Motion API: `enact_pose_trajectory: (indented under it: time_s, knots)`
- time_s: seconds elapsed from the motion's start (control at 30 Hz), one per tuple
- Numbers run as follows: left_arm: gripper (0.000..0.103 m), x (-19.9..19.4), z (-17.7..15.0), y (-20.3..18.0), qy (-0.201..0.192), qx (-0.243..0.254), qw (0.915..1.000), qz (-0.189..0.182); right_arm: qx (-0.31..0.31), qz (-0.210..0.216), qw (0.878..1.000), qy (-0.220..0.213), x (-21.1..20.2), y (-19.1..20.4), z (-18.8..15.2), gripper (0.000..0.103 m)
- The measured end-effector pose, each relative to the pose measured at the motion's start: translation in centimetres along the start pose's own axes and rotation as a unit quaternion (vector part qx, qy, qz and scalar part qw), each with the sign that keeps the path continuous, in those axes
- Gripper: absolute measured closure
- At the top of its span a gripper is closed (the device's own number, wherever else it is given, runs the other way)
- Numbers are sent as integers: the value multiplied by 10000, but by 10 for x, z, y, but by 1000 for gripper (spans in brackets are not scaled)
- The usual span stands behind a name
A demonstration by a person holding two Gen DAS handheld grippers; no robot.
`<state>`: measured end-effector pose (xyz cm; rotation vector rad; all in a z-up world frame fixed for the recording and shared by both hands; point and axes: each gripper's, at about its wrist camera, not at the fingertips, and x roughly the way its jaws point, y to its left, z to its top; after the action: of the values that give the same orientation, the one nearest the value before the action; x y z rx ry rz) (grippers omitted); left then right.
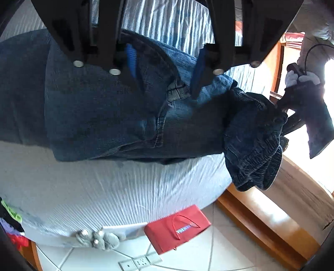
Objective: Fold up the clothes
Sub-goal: 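Lift the waistband with the left gripper while the right gripper grasps the hem, then fold the jeans in half with the left gripper over the legs, then release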
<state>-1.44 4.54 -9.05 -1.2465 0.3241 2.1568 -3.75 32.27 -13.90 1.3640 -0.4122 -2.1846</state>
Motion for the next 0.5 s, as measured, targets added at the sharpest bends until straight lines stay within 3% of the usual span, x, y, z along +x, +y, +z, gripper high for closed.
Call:
enact_pose_trajectory:
  time_s: [0.1,0.17,0.3,0.4,0.5]
  knots:
    - [29,4,3,-17,177,22,9982,-566,485,-119,9986,-179,-12,-22,-10,46]
    - [27,-8,4,-11,110,-116,9976,-676,738,-321,9958,-426,-34,-40,-17,45]
    - [27,-12,15,37,59,-826,9966,-39,1202,-866,9858,-793,-71,-80,-36,45]
    - [27,-3,6,84,166,-1709,9836,545,1766,-1307,9696,-1078,-92,-115,-49,44]
    - [27,9,-7,102,218,-2103,9748,716,2281,-1710,9508,-1212,-108,-154,-61,44]
